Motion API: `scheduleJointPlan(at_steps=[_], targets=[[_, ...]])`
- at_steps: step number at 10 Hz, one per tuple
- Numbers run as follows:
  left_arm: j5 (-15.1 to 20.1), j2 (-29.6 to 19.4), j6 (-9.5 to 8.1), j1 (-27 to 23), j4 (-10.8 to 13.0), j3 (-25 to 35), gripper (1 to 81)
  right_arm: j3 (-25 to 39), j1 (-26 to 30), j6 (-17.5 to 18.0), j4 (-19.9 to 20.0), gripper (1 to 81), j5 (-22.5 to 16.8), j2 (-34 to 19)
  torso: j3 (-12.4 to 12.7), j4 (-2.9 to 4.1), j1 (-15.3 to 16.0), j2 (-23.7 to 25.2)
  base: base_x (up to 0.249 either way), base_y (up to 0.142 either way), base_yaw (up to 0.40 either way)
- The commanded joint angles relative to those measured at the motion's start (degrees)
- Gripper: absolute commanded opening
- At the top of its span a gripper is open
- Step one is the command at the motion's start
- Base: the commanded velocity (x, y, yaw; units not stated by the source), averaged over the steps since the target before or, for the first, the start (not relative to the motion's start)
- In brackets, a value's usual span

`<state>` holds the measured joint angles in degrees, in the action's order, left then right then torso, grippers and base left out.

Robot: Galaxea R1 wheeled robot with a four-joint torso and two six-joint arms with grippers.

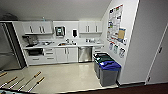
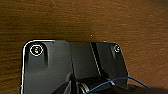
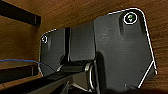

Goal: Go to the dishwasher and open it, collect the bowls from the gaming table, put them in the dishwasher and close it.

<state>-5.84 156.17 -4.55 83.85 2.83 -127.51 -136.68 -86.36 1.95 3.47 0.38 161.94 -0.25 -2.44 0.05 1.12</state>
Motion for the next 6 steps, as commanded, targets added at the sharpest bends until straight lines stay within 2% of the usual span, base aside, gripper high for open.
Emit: scheduleJointPlan(at_steps=[1,6], targets=[[2.5,-1.0,0.15,-3.4,0.7,1.0,81.1,-0.2,3.2,-0.1,1.0,81.1,-3.1,-0.5,0.0,0.00,0.0,0.0,0.156,0.000,0.000],[2.5,-1.0,0.15,-3.4,0.7,0.9,81.1,-0.2,3.3,-0.1,0.8,81.1,-3.1,-0.5,0.0,0.00,0.0,0.0,0.156,0.000,0.000]])
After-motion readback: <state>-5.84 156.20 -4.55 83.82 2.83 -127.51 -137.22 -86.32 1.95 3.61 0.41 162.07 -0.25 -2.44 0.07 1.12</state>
